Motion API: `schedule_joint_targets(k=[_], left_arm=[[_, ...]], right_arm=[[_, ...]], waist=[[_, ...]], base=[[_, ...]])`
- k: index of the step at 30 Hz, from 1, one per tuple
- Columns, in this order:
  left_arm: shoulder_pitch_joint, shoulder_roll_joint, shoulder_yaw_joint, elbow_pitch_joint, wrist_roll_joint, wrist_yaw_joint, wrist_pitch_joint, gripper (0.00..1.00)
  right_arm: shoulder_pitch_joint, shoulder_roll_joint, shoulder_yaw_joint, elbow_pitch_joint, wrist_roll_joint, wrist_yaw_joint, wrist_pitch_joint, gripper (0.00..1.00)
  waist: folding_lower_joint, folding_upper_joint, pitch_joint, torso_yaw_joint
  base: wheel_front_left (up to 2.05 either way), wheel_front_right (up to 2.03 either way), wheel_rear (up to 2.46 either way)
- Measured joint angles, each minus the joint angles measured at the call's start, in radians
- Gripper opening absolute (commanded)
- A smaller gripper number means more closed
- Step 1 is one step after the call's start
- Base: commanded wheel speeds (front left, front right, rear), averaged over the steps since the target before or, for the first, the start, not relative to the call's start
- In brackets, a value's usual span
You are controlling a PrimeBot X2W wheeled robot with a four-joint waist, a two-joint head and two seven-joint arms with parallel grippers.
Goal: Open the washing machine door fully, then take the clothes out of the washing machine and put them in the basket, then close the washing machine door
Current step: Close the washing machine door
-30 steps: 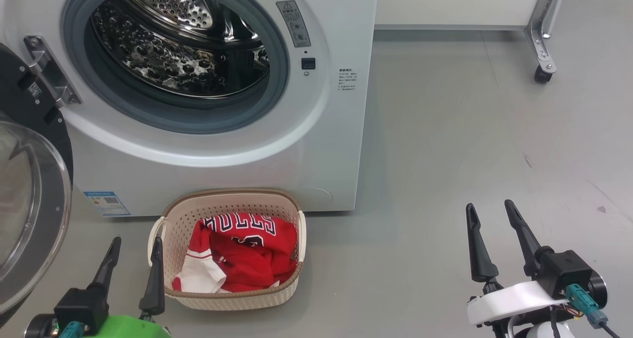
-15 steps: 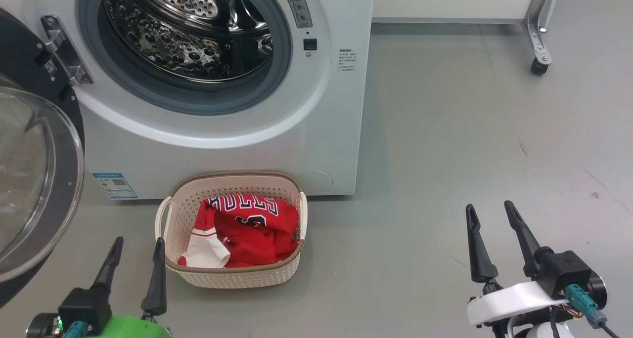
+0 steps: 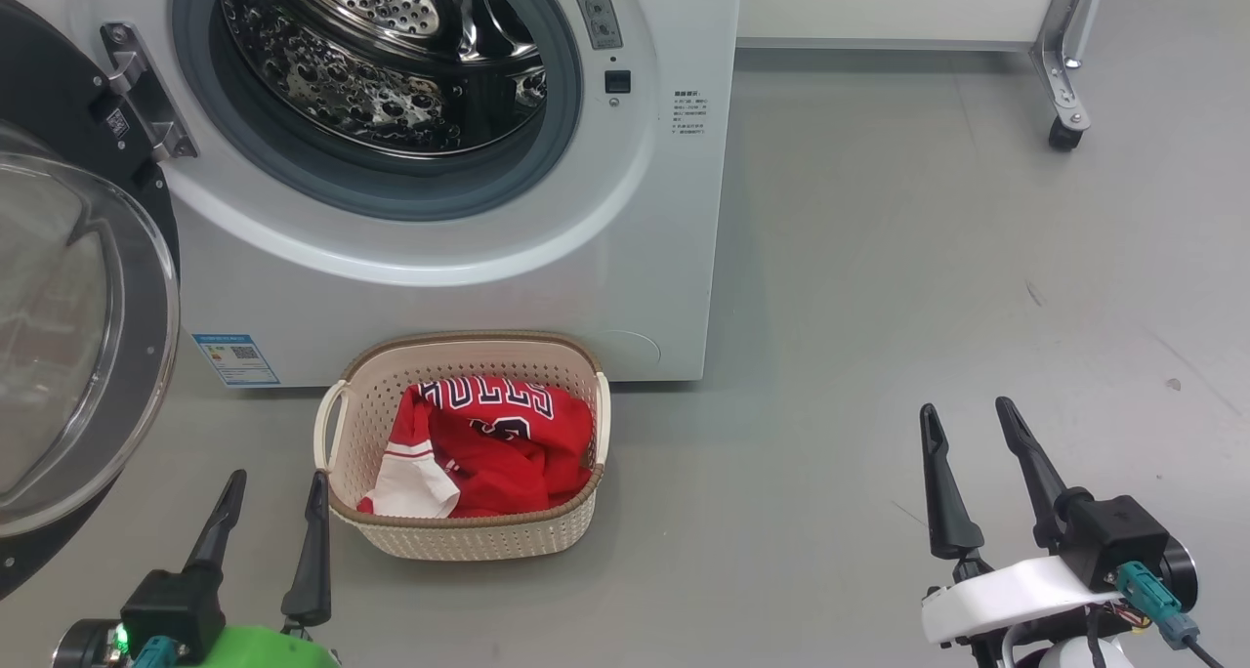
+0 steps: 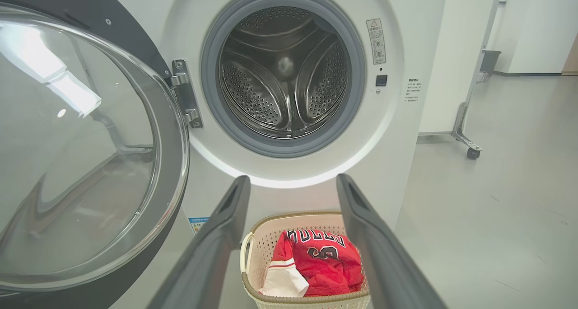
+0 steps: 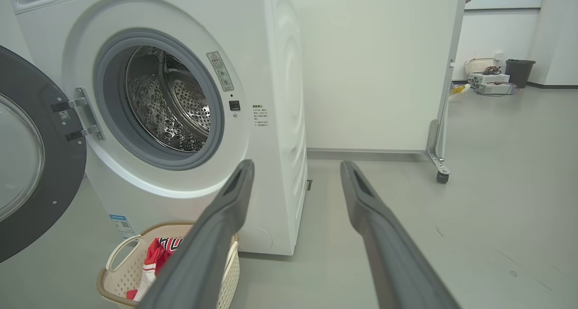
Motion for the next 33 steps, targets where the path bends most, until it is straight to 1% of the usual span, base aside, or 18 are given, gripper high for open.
schedule_joint_targets(k=[16,21,25,33], left_arm=[[0.012,-0.002,0.004,-0.001,0.002,0.000,0.000,1.00],[0.012,-0.003,0.004,-0.002,0.008,0.000,0.000,1.00],[0.012,-0.004,0.004,-0.003,0.008,-0.007,0.000,1.00],[0.012,-0.006,-0.016,0.000,0.015,-0.008,0.000,1.00]], right_arm=[[0.000,0.000,0.006,0.000,0.000,0.000,0.000,1.00],[0.000,0.000,0.007,0.000,0.000,0.005,0.000,1.00],[0.000,0.000,0.007,0.000,0.000,0.005,0.000,1.00],[0.001,0.000,-0.003,-0.005,0.000,0.005,0.000,1.00]], waist=[[0.0000,-0.0001,0.004,-0.006],[0.0000,0.0000,0.004,-0.013],[0.0000,0.0000,0.004,-0.015],[0.0000,0.0000,0.008,0.013]], base=[[0.00,0.00,0.00],[0.00,0.00,0.00],[0.00,0.00,0.00],[0.00,0.00,0.00]])
